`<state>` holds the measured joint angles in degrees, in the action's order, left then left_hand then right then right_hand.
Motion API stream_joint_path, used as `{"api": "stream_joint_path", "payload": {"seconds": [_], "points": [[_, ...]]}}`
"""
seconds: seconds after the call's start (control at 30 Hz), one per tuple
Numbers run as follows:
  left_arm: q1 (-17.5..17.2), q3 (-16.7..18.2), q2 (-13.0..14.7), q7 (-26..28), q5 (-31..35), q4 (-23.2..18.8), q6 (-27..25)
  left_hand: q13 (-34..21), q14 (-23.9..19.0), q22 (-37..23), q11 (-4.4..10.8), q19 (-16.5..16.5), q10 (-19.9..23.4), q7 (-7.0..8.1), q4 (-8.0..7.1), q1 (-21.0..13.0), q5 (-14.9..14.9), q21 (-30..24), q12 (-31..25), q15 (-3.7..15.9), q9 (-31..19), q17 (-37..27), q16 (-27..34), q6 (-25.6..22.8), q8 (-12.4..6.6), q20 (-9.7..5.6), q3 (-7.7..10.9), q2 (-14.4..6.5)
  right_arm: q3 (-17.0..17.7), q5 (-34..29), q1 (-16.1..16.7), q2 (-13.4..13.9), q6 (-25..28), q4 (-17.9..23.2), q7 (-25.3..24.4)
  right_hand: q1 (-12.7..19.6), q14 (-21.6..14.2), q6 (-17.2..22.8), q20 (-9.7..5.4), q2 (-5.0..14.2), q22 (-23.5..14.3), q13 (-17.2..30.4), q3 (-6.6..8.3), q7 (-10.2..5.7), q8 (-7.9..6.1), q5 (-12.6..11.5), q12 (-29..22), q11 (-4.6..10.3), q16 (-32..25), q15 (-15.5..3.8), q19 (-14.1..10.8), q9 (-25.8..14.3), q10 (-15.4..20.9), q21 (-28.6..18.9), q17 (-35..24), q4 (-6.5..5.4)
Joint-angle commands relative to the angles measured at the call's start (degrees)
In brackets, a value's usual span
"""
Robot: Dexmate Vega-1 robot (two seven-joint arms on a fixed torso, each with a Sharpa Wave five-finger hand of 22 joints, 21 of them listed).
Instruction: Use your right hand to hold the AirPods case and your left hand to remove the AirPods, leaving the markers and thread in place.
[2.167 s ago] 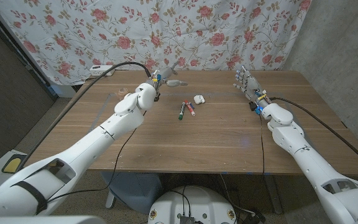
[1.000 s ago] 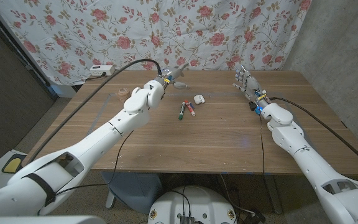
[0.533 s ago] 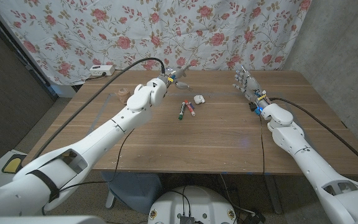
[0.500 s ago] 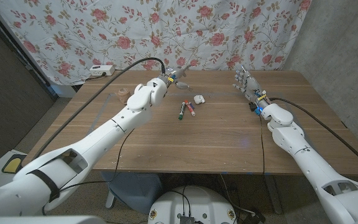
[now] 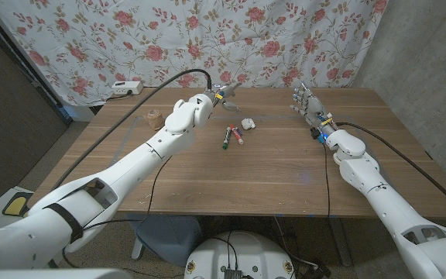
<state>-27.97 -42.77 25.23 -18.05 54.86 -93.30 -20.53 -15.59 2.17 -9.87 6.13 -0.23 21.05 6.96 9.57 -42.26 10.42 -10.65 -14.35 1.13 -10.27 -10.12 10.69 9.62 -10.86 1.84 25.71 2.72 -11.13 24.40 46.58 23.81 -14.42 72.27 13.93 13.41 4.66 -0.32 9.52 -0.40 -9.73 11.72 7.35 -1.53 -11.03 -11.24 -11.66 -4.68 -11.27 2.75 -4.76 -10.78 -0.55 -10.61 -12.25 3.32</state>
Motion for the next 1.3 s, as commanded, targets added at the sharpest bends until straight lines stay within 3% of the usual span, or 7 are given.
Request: {"api": "stream_joint_path", "payload": {"seconds": [0.03, 0.67, 0.83, 1.3], "points": [[1.8, -1.7, -1.8, -0.6, 0.8, 3.0, -0.4, -0.2, 0.6, 0.0, -0.31, -0.5, 0.1, -0.39, -0.16, 0.2, 0.0, 0.1, 0.3, 0.11, -0.2, -0.2, 0.1, 12.2, -0.02, 0.25, -0.24, 0.6, 0.1, 0.1, -0.1, -0.2, -0.7, -0.7, 0.6, 0.0, 0.5, 0.0, 0.10, 0.48, -0.1, 0.1, 0.24, -0.39, -0.23, 0.1, -0.2, -0.04, -0.5, 0.23, 0.4, -0.2, -0.1, -0.2, -0.1, 0.33], [2.0, -3.4, -3.2, 1.2, -0.9, 5.4, -2.3, -0.3, 0.7, 0.0, -0.37, -0.5, 0.0, -0.69, -0.94, 1.4, -0.4, 0.0, 0.4, -0.09, -0.2, -0.2, 0.3, 12.2, -0.03, 0.32, -1.03, 1.0, 0.5, 0.7, -0.1, -0.6, -2.2, -1.6, 1.7, 0.0, 0.5, 0.0, 0.13, 0.56, -0.1, 0.1, 0.24, -0.39, -0.23, 0.2, -0.2, 0.00, -0.6, 0.23, 0.3, -0.2, 0.0, -0.2, 0.0, 0.45], [2.0, -3.6, -3.5, 1.6, -1.9, 5.9, -2.3, -0.3, 0.7, 0.0, -0.35, -0.5, 0.0, -0.70, -1.09, 1.7, -0.5, 0.0, 0.4, -0.06, -0.2, -0.2, 0.4, 12.2, -0.03, 0.33, -1.19, 1.1, 0.6, 1.0, 0.2, -0.6, -2.5, -1.2, 1.8, 0.2, -0.3, 0.1, -0.53, 0.58, -0.1, 0.0, 0.27, -0.32, -0.28, 0.2, -0.4, -1.37, -0.8, 0.75, -0.2, -0.2, 0.4, -0.4, 0.1, 0.66], [2.2, -4.4, -3.6, 2.3, -3.6, 6.9, -3.3, -0.4, 0.9, 0.0, -0.30, -0.6, -0.2, -0.80, -1.30, 2.1, -0.5, -0.1, 0.5, -0.04, -0.2, -0.2, 0.4, 12.1, -0.05, 0.35, -1.42, 1.1, 0.7, 1.2, 0.7, -0.2, -2.5, 0.1, 2.0, 0.3, -0.1, 0.2, -0.62, 0.53, -0.1, -0.1, 0.25, -0.31, -0.28, 0.2, -0.3, -1.31, -0.7, 0.68, -0.1, -0.2, 0.3, -0.4, 0.2, 0.85]]}}
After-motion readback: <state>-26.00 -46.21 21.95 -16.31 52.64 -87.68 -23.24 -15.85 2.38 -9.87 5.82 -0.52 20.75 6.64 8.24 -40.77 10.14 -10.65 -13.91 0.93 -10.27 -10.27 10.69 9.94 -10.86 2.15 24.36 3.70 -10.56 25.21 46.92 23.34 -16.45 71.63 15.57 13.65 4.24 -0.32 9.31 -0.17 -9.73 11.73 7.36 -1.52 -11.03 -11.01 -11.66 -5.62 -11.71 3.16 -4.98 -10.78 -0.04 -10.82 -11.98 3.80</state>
